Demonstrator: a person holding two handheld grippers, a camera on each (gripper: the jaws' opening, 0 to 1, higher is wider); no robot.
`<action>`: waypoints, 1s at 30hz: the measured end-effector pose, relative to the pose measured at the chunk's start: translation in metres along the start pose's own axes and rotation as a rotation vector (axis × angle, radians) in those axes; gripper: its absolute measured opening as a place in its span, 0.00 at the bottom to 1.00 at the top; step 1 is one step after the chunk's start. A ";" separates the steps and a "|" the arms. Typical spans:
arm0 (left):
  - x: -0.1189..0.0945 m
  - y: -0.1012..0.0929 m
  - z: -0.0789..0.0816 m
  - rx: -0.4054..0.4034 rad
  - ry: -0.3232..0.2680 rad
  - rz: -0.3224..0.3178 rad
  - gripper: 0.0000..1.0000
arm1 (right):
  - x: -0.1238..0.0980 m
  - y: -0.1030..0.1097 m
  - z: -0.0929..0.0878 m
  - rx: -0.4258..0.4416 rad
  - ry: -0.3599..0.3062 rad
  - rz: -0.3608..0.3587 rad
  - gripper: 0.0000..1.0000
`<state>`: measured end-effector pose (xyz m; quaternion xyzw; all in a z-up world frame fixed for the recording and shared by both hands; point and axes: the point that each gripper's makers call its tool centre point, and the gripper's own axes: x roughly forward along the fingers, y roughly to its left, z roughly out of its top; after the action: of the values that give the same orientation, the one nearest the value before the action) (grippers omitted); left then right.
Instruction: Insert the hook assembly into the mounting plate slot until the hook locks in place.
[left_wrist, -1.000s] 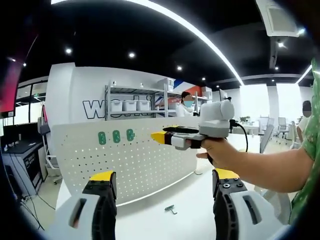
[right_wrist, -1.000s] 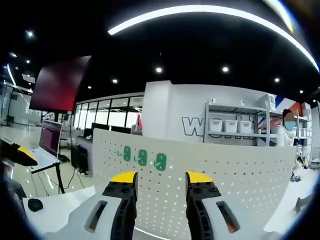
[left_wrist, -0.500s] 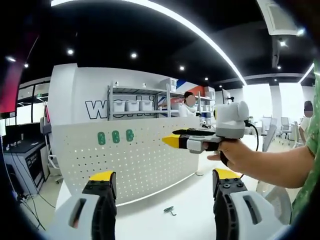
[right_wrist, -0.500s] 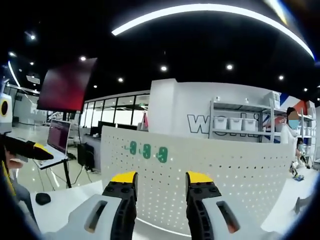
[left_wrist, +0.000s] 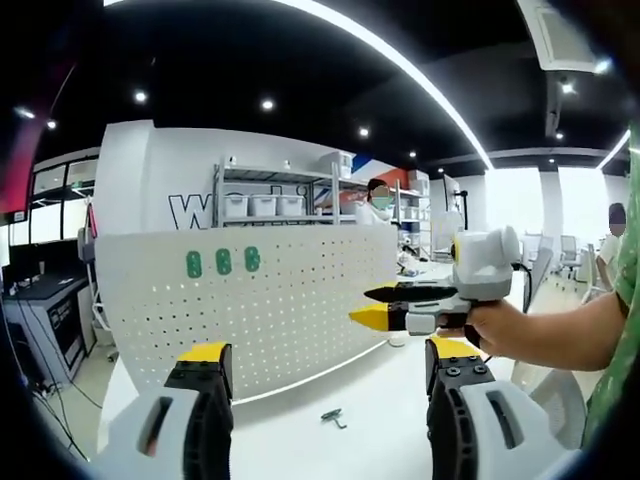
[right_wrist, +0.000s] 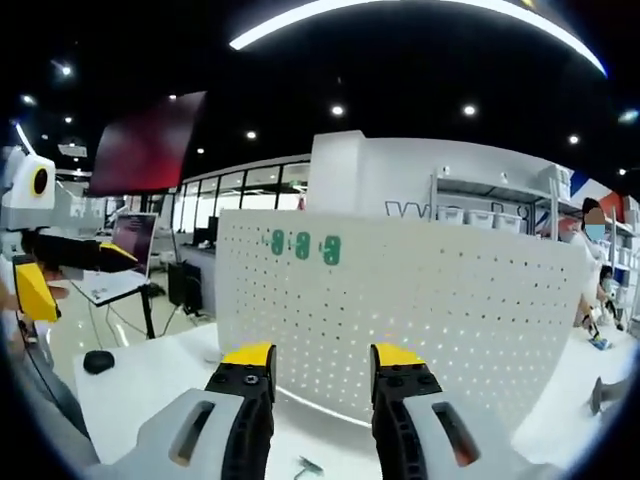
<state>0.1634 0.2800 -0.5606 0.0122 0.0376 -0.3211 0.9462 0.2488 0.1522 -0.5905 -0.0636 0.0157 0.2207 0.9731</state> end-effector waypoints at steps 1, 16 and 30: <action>0.001 0.000 -0.002 -0.001 0.005 -0.002 0.81 | -0.001 0.001 -0.004 0.002 0.007 0.003 0.38; 0.007 0.002 -0.030 -0.024 0.057 0.006 0.81 | 0.001 -0.001 -0.064 -0.010 0.135 0.037 0.35; 0.017 -0.005 -0.068 -0.049 0.145 -0.011 0.81 | 0.019 -0.009 -0.118 -0.028 0.256 0.076 0.32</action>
<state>0.1697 0.2690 -0.6297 0.0121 0.1140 -0.3234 0.9393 0.2699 0.1371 -0.7079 -0.1039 0.1391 0.2477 0.9531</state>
